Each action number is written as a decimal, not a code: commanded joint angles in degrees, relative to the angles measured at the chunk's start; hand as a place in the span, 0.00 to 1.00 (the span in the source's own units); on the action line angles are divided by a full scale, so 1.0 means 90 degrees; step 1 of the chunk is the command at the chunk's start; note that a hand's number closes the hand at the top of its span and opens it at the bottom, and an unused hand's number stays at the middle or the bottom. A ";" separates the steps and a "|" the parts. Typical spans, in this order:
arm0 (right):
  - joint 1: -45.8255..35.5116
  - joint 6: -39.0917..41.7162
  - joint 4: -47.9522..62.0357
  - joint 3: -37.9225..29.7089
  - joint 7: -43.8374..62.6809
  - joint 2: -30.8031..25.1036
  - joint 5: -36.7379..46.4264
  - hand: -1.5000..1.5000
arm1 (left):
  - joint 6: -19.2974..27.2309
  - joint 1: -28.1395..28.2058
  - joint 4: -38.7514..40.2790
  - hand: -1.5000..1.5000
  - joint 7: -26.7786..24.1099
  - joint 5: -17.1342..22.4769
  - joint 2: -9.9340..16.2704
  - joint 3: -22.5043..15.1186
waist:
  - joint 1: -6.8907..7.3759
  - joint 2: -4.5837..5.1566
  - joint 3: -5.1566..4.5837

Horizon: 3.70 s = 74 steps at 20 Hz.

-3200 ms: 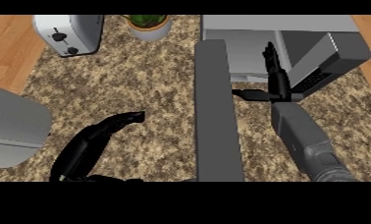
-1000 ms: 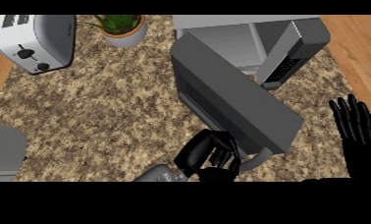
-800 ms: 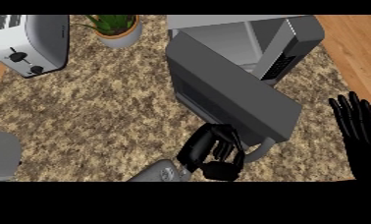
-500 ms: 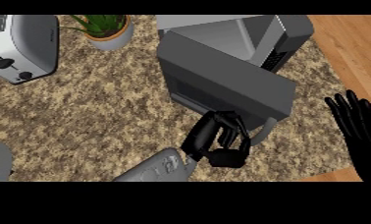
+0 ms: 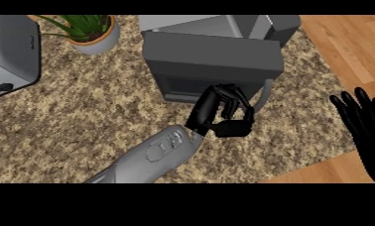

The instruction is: Pick up the milk, place it into the microwave and close the microwave

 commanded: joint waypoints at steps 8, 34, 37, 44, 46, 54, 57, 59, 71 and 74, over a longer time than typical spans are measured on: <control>-0.0145 0.0122 -0.0364 -0.0061 0.0442 -0.0211 -0.0635 0.00 | 0.0138 -0.0755 0.0497 1.00 -0.0634 0.1263 -0.0013 0.0960 | -0.0369 0.0154 -0.0012; -0.0554 0.0088 -0.0729 -0.0370 0.1099 -0.0720 -0.1563 0.00 | -0.0195 -0.1198 0.1427 1.00 -0.1900 0.2294 -0.0013 0.1097 | -0.0653 0.0307 0.0014; -0.0655 0.0116 -0.0791 -0.0436 0.1169 -0.0843 -0.1667 0.00 | -0.0084 -0.1233 0.1479 1.00 -0.2008 0.2350 -0.0013 0.1072 | -0.0671 0.0299 0.0014; -0.0652 0.0122 -0.0831 -0.0482 0.1319 -0.0951 -0.1874 0.00 | -0.0152 -0.1229 0.1572 1.00 -0.2201 0.2530 -0.0013 0.0999 | -0.0710 0.0314 0.0025; -0.0710 0.0110 -0.0816 -0.0544 0.1335 -0.0993 -0.1941 0.00 | -0.0160 -0.1243 0.1562 1.00 -0.2255 0.2595 -0.0013 0.1007 | -0.0730 0.0337 0.0024; -0.0776 0.0292 -0.0865 -0.0491 0.1501 -0.1171 -0.2245 0.00 | -0.0162 -0.1311 0.1638 1.00 -0.2416 0.2742 -0.0013 0.0894 | -0.0722 0.0337 0.0032; -0.0839 0.0344 -0.0953 -0.0446 0.1538 -0.1195 -0.2427 0.00 | -0.0143 -0.1331 0.1631 1.00 -0.2469 0.2840 -0.0013 0.0878 | -0.0749 0.0325 0.0026; -0.0833 0.0420 -0.0892 -0.0429 0.1579 -0.1256 -0.2467 0.00 | -0.0173 -0.1303 0.1661 1.00 -0.2564 0.2858 -0.0013 0.0825 | -0.0710 0.0354 0.0032; -0.0846 0.0532 -0.0883 -0.0512 0.1753 -0.1483 -0.2883 0.00 | -0.0199 -0.1427 0.1820 1.00 -0.2695 0.3094 -0.0013 0.0748 | -0.0759 0.0331 0.0039; -0.0930 0.0563 -0.0852 -0.0551 0.1798 -0.1588 -0.2889 0.00 | -0.0180 -0.1415 0.1861 1.00 -0.2772 0.3120 -0.0013 0.0722 | -0.0695 0.0375 0.0035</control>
